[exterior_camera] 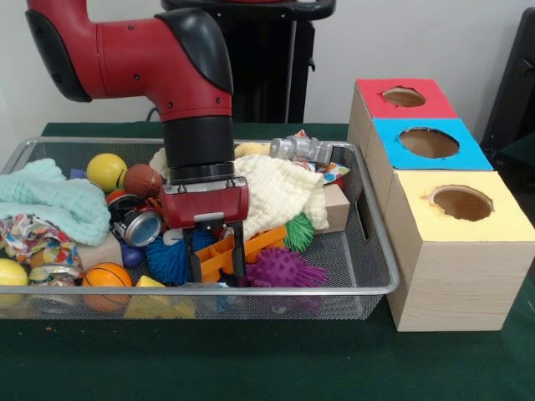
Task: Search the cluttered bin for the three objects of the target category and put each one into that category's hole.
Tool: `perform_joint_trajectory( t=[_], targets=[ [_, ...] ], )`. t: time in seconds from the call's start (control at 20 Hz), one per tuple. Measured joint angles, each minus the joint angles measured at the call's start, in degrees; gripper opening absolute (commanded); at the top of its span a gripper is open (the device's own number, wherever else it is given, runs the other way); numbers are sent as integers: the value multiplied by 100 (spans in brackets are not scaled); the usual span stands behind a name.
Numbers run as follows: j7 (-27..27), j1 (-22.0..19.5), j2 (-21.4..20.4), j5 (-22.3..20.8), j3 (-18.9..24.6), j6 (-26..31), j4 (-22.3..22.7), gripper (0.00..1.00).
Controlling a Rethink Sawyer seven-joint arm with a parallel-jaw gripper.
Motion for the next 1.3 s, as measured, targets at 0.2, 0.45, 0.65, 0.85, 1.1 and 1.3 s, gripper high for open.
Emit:
perform_joint_trajectory(
  t=[0.2,0.45,0.65,0.85,1.1,1.3],
  targets=[
    [0,4,118,-87,-99,-194,-57,100],
    [1,145,305,-96,-396,-348,-217,100],
    [1,312,408,-94,-579,-403,-389,100],
    [2,372,420,-93,-640,-406,-428,100],
    [2,371,420,-86,-639,-376,-431,100],
    [1,378,398,-3,-637,-220,-449,100]
  ],
)
